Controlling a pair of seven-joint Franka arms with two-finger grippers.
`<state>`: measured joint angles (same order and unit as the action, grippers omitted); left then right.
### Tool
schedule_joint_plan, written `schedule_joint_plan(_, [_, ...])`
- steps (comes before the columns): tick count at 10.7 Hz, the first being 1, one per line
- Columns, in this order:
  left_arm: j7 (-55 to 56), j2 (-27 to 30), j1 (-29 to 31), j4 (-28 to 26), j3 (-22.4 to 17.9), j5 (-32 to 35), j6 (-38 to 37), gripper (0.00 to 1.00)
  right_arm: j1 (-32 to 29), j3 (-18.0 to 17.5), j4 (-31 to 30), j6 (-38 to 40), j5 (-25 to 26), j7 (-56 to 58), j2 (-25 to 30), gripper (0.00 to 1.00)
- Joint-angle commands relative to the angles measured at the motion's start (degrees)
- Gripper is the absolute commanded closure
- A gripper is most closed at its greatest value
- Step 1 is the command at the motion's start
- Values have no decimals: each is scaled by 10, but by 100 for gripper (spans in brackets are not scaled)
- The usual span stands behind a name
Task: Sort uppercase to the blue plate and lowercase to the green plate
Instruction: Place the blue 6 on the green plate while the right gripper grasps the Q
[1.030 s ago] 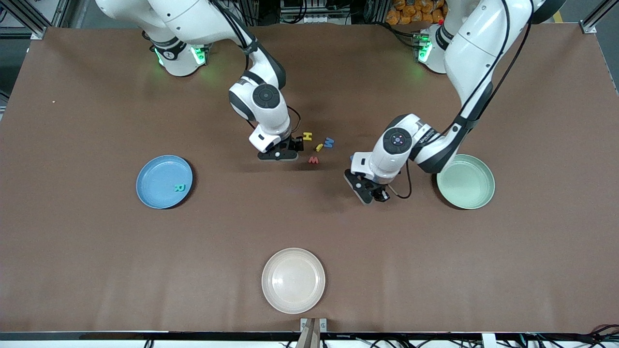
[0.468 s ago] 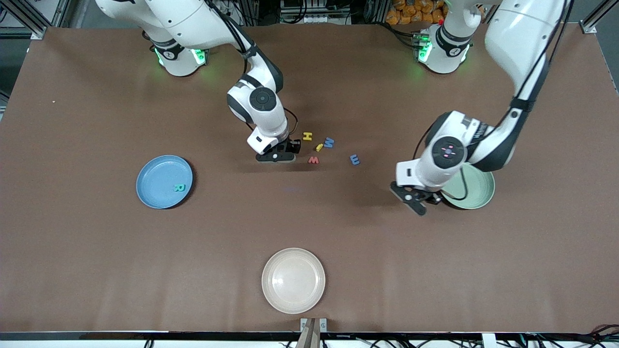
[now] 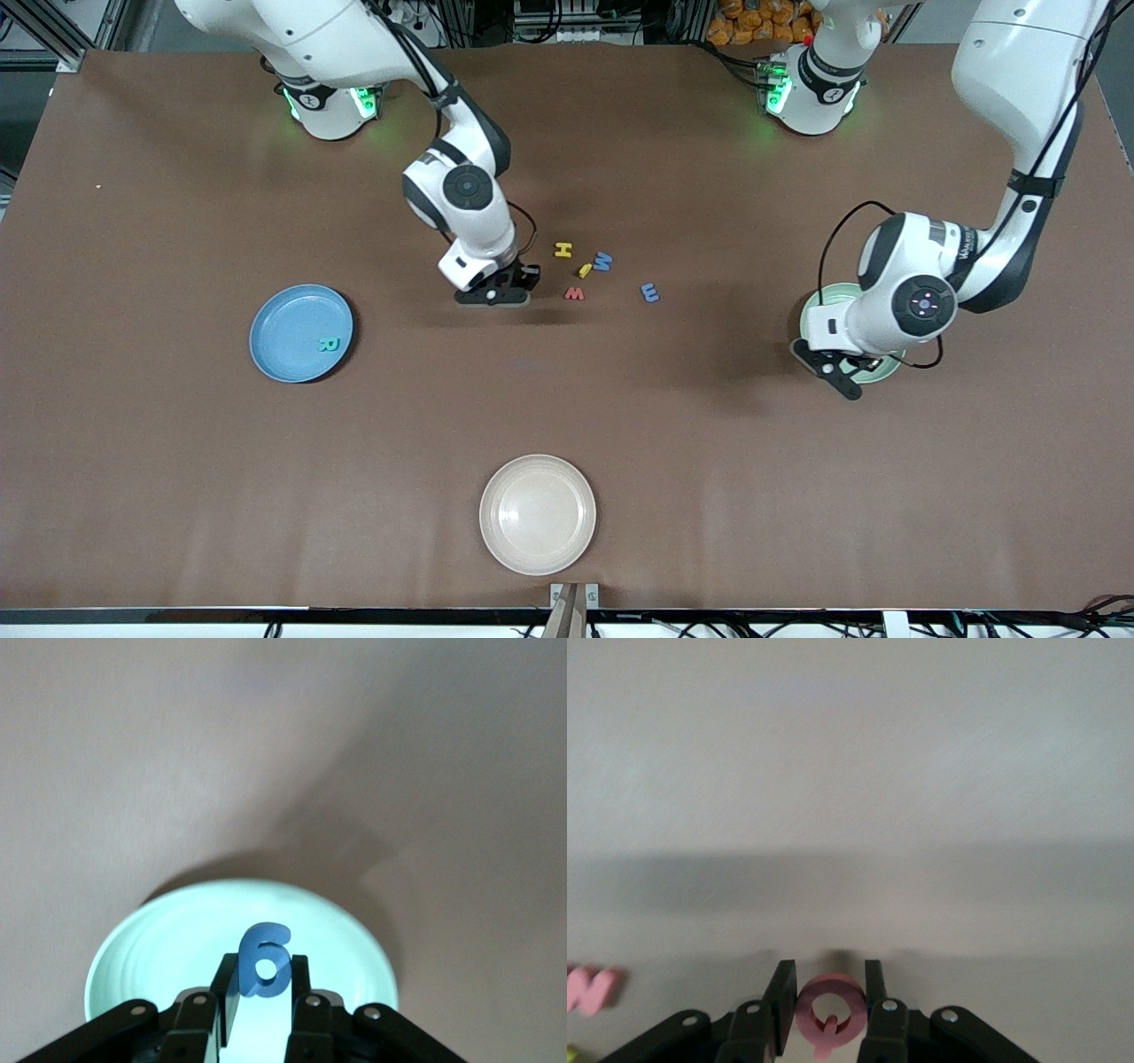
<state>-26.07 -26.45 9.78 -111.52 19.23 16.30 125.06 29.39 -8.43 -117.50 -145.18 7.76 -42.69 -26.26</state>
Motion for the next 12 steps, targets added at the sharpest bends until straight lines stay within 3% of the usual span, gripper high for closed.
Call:
schedule_joint_plan(1, [-18,13,17,-28,1,-15,-5,87,-103,-12,-13,84,3,139,65,100])
schedule_joint_plan(2, [-17,13,20,-34,1,-15,-5,86,-149,-12,-13,104,3,210,73,100])
schedule_joint_plan(5, [-8,22,31,-48,1,-25,-5,73,-275,-10,-12,105,6,397,62,100])
schedule_joint_plan(7, [-8,24,31,-45,1,-26,-5,61,-317,-1,-14,106,5,479,58,100])
schedule_joint_plan(8, [-9,25,29,-40,1,-26,-5,58,-329,-1,-17,108,4,484,58,83])
schedule_joint_plan(9, [-3,25,26,-37,2,-26,-5,54,-328,-1,-17,111,4,483,58,1])
schedule_joint_plan(12, [47,27,20,-37,10,-28,-5,52,-309,-2,1,153,3,451,81,0])
